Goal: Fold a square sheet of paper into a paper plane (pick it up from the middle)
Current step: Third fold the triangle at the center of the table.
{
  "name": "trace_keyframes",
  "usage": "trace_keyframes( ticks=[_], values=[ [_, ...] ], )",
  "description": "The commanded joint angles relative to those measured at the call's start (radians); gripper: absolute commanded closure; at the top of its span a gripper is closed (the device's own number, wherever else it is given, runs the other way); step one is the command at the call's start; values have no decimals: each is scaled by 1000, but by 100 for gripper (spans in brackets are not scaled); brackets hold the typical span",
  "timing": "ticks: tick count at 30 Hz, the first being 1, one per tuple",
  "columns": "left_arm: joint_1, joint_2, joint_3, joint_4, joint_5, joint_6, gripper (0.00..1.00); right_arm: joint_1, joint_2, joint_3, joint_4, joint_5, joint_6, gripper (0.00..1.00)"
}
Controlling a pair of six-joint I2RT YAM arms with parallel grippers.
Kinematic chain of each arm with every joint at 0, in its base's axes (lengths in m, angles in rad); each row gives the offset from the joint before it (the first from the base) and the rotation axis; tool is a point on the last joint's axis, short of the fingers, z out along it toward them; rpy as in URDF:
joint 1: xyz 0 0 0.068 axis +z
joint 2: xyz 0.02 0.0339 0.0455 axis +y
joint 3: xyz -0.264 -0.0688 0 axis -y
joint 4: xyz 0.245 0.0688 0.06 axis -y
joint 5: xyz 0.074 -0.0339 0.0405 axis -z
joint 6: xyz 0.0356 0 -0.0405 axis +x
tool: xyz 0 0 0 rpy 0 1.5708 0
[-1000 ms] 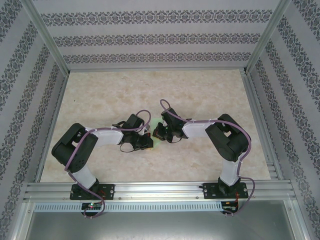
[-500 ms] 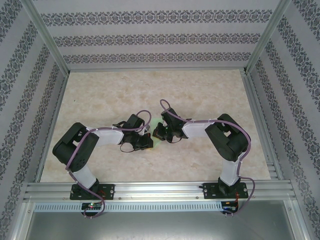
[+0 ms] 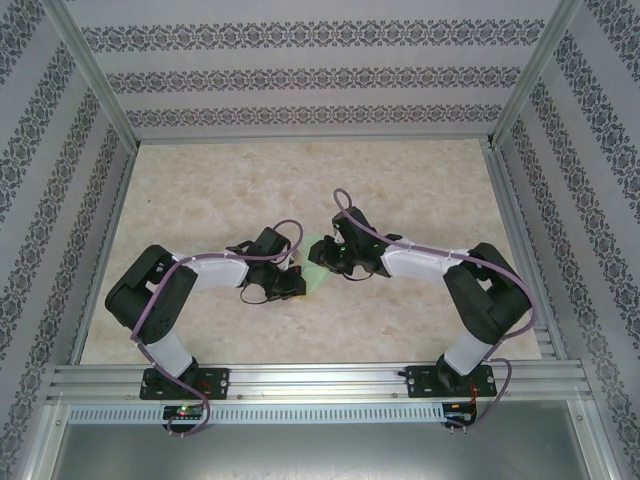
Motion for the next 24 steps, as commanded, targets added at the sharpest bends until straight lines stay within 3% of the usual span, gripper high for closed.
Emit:
trace_keyframes(
  ticks=[1,5,9,24],
  values=[
    [-11,18,-5,-100,-85,-22,97,12,-15,-49,-22,24,-34,78],
    [-11,22,-2,-109,-93,-29,97,40,21,-56,-6,-4,-36,88],
    [-11,24,1,-124,-105,-34,97,53,68,-53,25,-28,-29,92],
    [-11,21,6,-136,-110,-37,97,52,163,-29,52,-50,-33,93]
  ],
)
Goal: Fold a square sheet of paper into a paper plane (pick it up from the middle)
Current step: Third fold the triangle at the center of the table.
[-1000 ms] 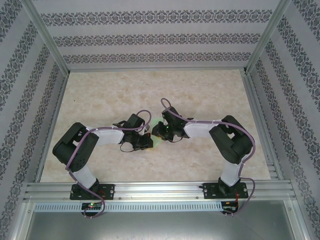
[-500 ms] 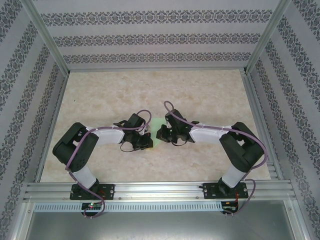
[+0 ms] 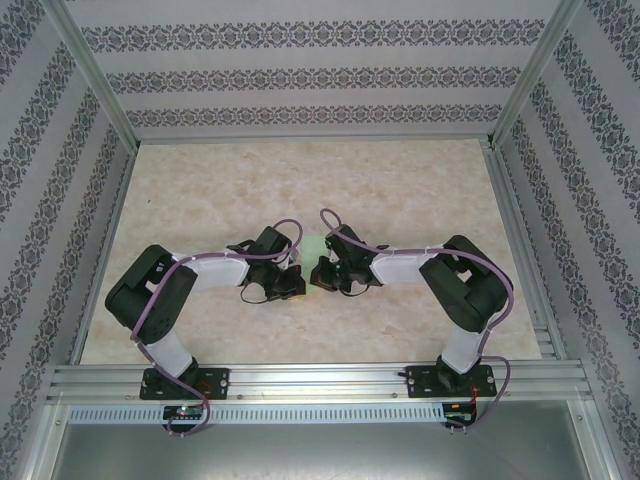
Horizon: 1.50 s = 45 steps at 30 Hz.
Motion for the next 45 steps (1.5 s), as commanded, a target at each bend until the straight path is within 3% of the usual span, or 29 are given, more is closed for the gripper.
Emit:
trace_keyframes(
  ticks=[1,11,23,37,45],
  values=[
    [-10,15,-7,-104,-87,-7,97,4,30,12,1,7,-21,93],
    [-9,-167,38,-88,-108,30,93,0,38,20,-91,50,-42,94],
    [-34,-74,14,26,13,-5,96,-1,56,34,-80,35,-35,95],
    [-40,-25,-13,-47,-56,21,97,0,62,56,-86,21,-51,95],
    [-39,-80,-2,-40,-56,30,97,-1,58,49,-100,17,-59,95]
  ],
)
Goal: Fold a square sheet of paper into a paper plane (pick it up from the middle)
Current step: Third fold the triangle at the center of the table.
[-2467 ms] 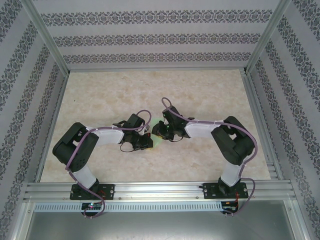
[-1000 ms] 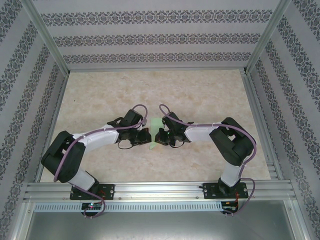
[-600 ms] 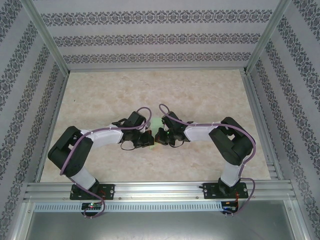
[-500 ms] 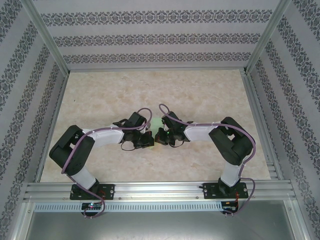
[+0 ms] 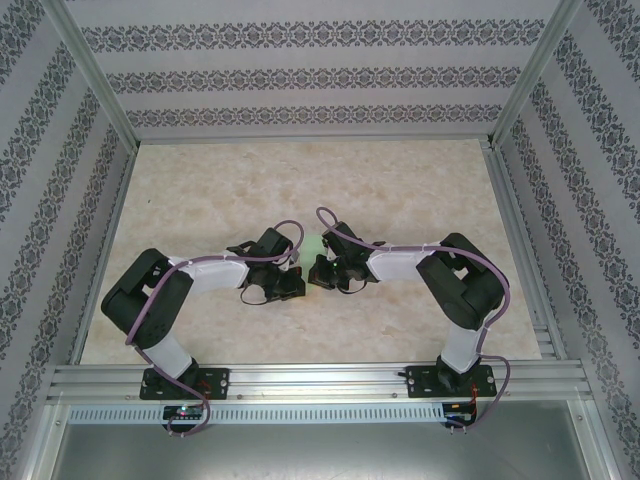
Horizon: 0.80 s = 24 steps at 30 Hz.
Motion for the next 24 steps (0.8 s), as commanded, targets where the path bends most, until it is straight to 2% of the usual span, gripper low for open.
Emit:
trace_keyframes(
  ticks=[1,6,19,24],
  values=[
    [-13,-53,3,-15,-25,21,96,-1,32,-1,-51,20,-29,95],
    [-8,-41,7,-15,-46,25,97,1,31,-1,-50,17,-31,95],
    [-10,20,-60,-13,-6,9,96,4,37,7,-59,14,-33,95],
    [-9,-32,-66,-43,12,32,96,5,34,16,-72,12,-40,95]
  ],
)
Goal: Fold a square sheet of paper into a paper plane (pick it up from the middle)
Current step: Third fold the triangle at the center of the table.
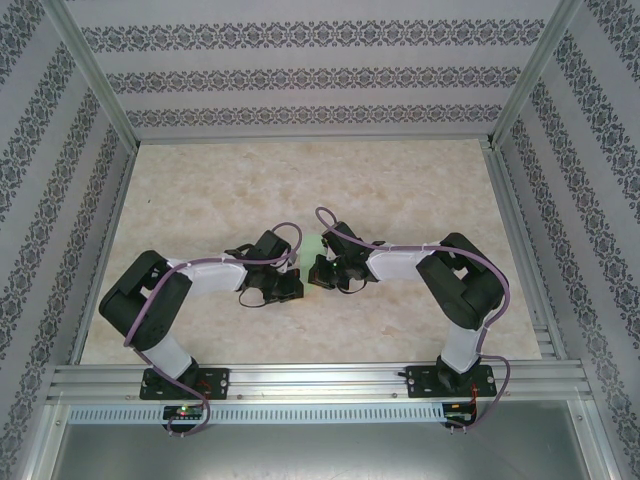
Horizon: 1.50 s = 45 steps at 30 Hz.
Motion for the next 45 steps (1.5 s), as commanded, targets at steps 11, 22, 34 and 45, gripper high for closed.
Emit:
trace_keyframes(
  ticks=[11,22,34,45],
  values=[
    [-3,-84,26,11,-53,12,96,7,27,21,-61,14,-32,95],
    [-3,27,27,52,-32,3,98,5,13,35,-36,-22,-37,95],
    [-2,33,14,-19,-81,18,99,-107,-128,103,-197,72,-246,67],
    [-3,32,24,-39,-100,-6,99,-139,-124,60,-122,-71,-287,69]
  ],
)
